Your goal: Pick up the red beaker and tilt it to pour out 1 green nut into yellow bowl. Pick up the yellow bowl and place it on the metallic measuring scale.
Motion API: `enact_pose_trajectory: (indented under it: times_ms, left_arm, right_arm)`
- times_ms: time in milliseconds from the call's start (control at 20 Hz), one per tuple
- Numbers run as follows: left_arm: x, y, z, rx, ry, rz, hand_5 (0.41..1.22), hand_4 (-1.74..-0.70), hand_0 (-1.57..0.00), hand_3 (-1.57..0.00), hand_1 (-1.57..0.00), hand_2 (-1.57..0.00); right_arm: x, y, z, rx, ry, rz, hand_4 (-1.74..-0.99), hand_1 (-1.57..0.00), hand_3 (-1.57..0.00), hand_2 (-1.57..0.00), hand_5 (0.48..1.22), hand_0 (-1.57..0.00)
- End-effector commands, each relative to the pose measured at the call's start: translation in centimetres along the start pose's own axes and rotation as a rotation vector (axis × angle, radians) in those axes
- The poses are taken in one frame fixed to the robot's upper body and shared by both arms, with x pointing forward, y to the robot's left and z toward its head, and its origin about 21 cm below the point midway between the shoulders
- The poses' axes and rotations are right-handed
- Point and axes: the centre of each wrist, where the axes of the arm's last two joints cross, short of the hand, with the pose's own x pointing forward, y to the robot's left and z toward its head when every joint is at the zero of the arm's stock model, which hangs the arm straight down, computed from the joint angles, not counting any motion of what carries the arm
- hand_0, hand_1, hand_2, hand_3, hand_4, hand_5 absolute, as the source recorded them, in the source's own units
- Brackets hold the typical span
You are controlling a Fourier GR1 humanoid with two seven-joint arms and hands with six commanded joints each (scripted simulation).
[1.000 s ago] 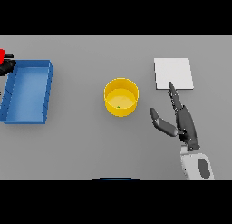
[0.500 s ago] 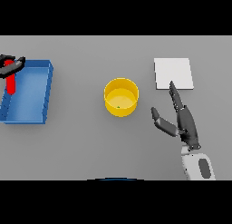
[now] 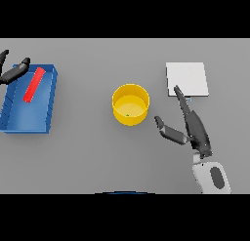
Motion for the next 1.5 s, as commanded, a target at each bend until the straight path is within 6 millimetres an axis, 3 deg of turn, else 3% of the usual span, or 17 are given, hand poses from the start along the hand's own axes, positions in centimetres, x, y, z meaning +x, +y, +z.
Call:
enact_pose_trajectory:
  times_ms: [0,250,600,1100,1250,1450]
  left_arm:
    - [0.1,0.1,0.0,0.002,-0.008,0.017,0.652,-0.79,-0.03,-0.03,-0.03,-0.03]
    - [0.6,-0.7,0.4,-0.022,-0.022,0.045,0.678,-0.8,-0.01,-0.01,-0.01,-0.01]
    - [0.4,-0.6,0.7,-0.033,-0.02,0.045,0.687,-0.81,0.0,0.0,0.0,0.0]
    - [-0.2,-0.1,0.7,-0.032,-0.013,0.048,0.696,-0.81,0.0,0.0,0.0,0.0]
    - [-0.5,0.0,0.9,-0.03,-0.021,0.037,0.7,-0.81,0.0,0.0,0.0,0.0]
    - [-0.3,0.1,0.5,-0.031,-0.011,0.035,0.703,-0.8,0.0,0.0,0.0,0.0]
  right_arm:
    - [0.1,-0.7,-0.4,0.043,-0.022,0.04,-1.08,0.0,0.0,0.0,0.662,0.0]
    - [1.8,-1.9,-3.5,0.265,-0.078,0.414,-1.132,0.0,0.0,0.0,0.631,0.0]
    - [4.0,-0.2,-7.8,0.57,-0.233,0.791,-1.167,0.0,0.0,0.0,0.639,0.0]
    - [3.7,2.8,-11.9,0.868,-0.265,0.985,-1.161,0.0,0.0,0.0,0.658,0.0]
    - [4.2,3.9,-12.5,0.935,-0.252,1.027,-1.164,0.0,0.0,0.0,0.67,0.0]
    - [3.4,4.7,-13.1,0.988,-0.212,1.064,-1.181,0.0,0.0,0.0,0.674,0.0]
